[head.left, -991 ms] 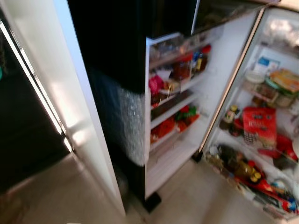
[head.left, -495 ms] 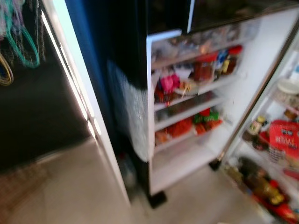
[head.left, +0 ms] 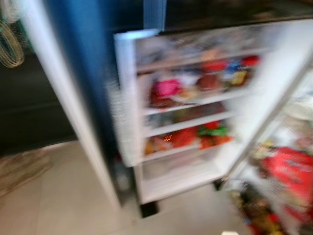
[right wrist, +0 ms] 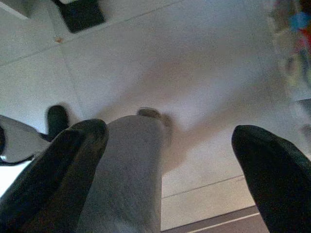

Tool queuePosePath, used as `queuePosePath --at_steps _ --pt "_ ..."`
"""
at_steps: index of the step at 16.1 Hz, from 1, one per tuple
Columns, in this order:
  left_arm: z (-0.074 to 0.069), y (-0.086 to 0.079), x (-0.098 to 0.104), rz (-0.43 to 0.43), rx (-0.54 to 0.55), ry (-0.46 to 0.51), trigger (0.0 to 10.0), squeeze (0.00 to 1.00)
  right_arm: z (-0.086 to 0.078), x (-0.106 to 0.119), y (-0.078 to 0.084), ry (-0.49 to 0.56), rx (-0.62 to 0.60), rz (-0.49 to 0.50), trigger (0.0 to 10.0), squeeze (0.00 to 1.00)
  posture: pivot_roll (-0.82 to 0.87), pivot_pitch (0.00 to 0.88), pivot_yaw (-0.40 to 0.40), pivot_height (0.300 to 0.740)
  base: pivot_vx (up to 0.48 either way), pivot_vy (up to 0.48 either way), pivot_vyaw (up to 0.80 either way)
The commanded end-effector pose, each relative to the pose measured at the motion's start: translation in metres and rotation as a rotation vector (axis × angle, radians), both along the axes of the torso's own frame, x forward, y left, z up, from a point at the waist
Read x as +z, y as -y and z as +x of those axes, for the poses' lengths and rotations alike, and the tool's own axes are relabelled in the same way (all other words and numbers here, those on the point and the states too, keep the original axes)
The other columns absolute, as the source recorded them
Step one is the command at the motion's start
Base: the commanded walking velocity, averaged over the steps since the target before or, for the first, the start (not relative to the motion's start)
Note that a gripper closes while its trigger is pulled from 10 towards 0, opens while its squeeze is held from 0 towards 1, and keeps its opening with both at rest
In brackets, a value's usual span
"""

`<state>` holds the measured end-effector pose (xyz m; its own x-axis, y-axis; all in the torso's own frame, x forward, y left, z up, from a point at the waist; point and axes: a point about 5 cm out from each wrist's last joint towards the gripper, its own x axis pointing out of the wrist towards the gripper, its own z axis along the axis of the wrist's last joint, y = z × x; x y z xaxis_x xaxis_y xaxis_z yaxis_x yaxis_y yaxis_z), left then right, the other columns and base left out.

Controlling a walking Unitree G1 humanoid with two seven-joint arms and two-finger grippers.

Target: Restocking fridge

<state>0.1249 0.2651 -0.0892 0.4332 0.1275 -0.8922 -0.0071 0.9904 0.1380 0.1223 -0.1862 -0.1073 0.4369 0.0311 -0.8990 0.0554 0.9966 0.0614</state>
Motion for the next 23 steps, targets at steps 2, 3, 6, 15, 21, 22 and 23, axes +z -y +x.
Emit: queuePosePath --at_steps 2,3,6,15,21,22,23 --pt "-0.010 0.006 -0.005 -0.015 -0.011 -0.035 10.0 0.00 -0.007 -0.002 0.005 -0.019 -0.035 -0.010 10.0 0.00 -0.02 0.009 -0.020 0.740 0.000 -0.319 0.40" --pt "-0.010 0.006 -0.005 -0.014 -0.012 -0.035 10.0 0.00 -0.007 -0.002 0.005 -0.022 -0.043 -0.013 10.0 0.00 -0.02 0.010 -0.015 0.740 0.000 -0.322 0.00" --pt "-0.009 0.004 -0.004 -0.009 -0.010 -0.035 10.0 0.00 -0.007 -0.002 0.002 -0.020 -0.048 0.000 10.0 0.00 -0.01 0.016 0.000 0.740 0.000 -0.321 0.00" --pt "-0.009 0.004 -0.004 -0.009 -0.010 -0.035 10.0 0.00 -0.007 -0.002 0.002 -0.020 -0.048 0.000 10.0 0.00 -0.01 0.016 0.000 0.740 0.000 -0.322 0.00" --pt "0.007 0.006 0.005 0.049 -0.222 0.108 10.0 0.00 -0.008 -0.002 -0.001 -0.010 -0.061 0.028 10.0 0.00 -0.03 0.038 0.045 0.740 0.000 -0.054 0.00" --pt "0.007 0.007 0.006 0.054 -0.239 0.137 10.0 0.00 -0.009 -0.003 0.000 -0.009 -0.054 0.026 10.0 0.00 -0.02 0.042 0.043 0.740 0.000 0.000 0.00" --pt "0.008 0.007 0.008 0.056 -0.217 0.191 10.0 0.00 -0.012 -0.003 0.001 -0.024 -0.017 0.013 10.0 0.00 -0.05 0.038 0.045 0.740 0.000 0.000 0.00"
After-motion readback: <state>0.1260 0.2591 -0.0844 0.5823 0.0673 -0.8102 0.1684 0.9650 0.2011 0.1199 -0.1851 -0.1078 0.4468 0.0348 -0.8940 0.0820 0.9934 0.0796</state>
